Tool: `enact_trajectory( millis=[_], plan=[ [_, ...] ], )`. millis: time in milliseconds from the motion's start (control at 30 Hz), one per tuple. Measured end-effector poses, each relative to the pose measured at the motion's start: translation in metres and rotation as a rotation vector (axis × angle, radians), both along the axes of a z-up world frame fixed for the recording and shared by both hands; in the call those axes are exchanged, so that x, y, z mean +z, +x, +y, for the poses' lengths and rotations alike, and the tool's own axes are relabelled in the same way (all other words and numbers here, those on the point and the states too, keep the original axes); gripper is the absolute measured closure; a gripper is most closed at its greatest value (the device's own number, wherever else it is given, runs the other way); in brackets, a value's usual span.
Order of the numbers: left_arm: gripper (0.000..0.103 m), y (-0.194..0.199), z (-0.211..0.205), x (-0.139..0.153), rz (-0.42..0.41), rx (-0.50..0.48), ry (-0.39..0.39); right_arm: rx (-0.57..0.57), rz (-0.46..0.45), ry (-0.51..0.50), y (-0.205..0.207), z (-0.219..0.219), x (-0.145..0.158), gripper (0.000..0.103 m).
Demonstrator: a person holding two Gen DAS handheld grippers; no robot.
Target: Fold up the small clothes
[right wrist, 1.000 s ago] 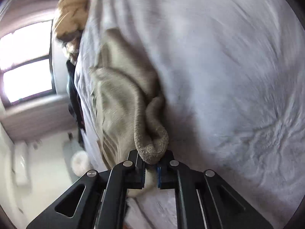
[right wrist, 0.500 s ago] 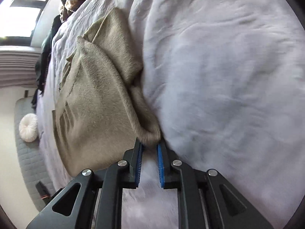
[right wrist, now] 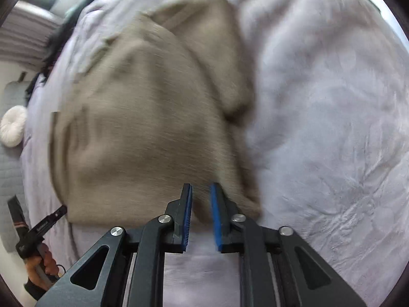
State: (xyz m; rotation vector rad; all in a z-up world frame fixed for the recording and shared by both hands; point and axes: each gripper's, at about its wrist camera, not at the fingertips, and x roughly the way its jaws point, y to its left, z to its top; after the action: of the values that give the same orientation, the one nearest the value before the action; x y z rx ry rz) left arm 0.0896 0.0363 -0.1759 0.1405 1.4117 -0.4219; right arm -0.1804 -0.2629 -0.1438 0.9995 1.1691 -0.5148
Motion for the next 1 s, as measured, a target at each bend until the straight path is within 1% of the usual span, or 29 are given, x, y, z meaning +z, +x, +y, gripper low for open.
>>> enact_trajectory(
  millis=[33, 67, 133, 167, 200, 300, 367, 467, 600, 800, 867, 1000],
  plan=[
    [0.092, -0.001, 0.003, 0.002, -0.001, -0.003, -0.004, -0.033, -0.012, 0.014, -0.009, -0.002, 0.001, 0.09],
    [0.092, -0.002, 0.005, 0.005, -0.009, -0.01, 0.013, -0.049, -0.016, 0.017, -0.014, -0.003, 0.003, 0.09],
    [0.092, -0.005, 0.006, 0.009, -0.03, -0.026, 0.08, -0.061, -0.02, 0.023, -0.022, -0.002, 0.009, 0.089],
    [0.092, -0.007, 0.007, 0.011, -0.024, -0.031, 0.089, -0.057, -0.018, 0.025, -0.025, 0.0, 0.012, 0.088],
    [0.092, -0.009, 0.008, 0.013, -0.015, -0.033, 0.085, -0.053, -0.013, 0.021, -0.026, 0.003, 0.016, 0.086],
    [0.092, -0.02, 0.014, 0.024, -0.016, -0.054, 0.091, -0.036, -0.007, 0.02, -0.028, 0.013, 0.027, 0.085],
    [0.092, -0.03, 0.01, 0.034, -0.032, -0.078, 0.095, -0.026, -0.021, 0.023, -0.026, 0.022, 0.038, 0.085],
    [0.092, -0.039, -0.002, 0.046, -0.036, -0.106, 0.083, -0.015, -0.036, 0.033, -0.025, 0.033, 0.05, 0.085],
    [0.092, -0.058, -0.012, 0.061, -0.049, -0.143, 0.087, -0.008, -0.062, 0.053, -0.022, 0.052, 0.064, 0.085],
    [0.092, -0.075, -0.014, 0.072, -0.067, -0.171, 0.069, 0.042, -0.076, 0.057, -0.007, 0.081, 0.078, 0.085],
    [0.092, -0.082, -0.002, 0.078, -0.076, -0.175, 0.064, 0.061, -0.065, 0.042, -0.004, 0.086, 0.081, 0.085],
    [0.092, -0.079, -0.002, 0.077, -0.079, -0.162, 0.054, 0.085, -0.05, 0.02, 0.001, 0.094, 0.088, 0.085]
  ],
)
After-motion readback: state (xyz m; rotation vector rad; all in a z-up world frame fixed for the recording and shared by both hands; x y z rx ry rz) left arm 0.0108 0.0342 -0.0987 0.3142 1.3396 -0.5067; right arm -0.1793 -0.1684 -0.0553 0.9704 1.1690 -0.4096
